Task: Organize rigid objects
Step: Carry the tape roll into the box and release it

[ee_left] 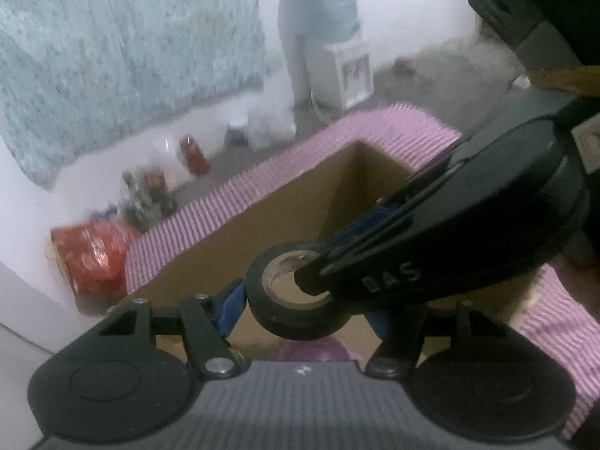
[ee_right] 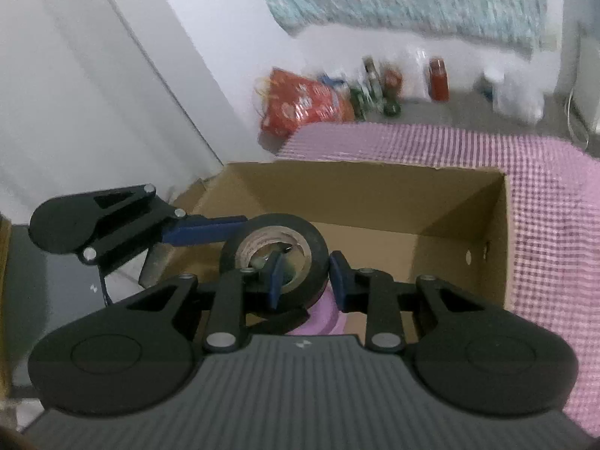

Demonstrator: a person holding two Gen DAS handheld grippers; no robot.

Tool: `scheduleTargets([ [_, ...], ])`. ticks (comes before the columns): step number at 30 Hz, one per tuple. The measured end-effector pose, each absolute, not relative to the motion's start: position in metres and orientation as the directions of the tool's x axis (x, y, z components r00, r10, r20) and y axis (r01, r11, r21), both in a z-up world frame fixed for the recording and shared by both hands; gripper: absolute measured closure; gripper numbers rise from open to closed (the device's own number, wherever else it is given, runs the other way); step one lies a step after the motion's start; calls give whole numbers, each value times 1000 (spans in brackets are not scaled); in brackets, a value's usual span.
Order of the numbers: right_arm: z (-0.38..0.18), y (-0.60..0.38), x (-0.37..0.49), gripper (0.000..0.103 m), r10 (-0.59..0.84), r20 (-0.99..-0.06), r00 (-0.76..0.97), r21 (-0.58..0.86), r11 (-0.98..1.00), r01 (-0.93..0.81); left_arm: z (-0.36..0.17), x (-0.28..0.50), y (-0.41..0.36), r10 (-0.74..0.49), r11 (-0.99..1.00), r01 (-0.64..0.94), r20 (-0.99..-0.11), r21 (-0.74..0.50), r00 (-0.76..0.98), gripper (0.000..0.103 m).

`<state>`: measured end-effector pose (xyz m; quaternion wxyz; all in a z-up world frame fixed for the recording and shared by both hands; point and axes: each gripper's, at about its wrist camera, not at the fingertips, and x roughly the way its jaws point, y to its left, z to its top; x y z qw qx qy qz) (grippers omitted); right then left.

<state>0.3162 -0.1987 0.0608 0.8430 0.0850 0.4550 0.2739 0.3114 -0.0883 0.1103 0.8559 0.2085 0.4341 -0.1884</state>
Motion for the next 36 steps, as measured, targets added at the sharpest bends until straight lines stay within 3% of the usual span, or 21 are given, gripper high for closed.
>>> scheduleTargets([
  [14, -33, -180, 404, 76, 548, -800, 245, 497, 833, -242, 50, 400, -73, -22, 880, 455, -943, 140, 333, 36],
  [20, -40, -172, 410, 76, 547, -802, 239, 502, 835, -226, 44, 412, -61, -25, 912, 398, -956, 98, 292, 36],
  [29, -49, -184, 418, 76, 566, -782, 260, 538, 824, -177, 53, 401, -62, -17, 911, 392, -937, 129, 349, 31],
  [36, -13, -204, 391, 75, 599, -728, 332, 562, 800, -211, 88, 380, -56, -88, 918, 385, -901, 92, 426, 24],
])
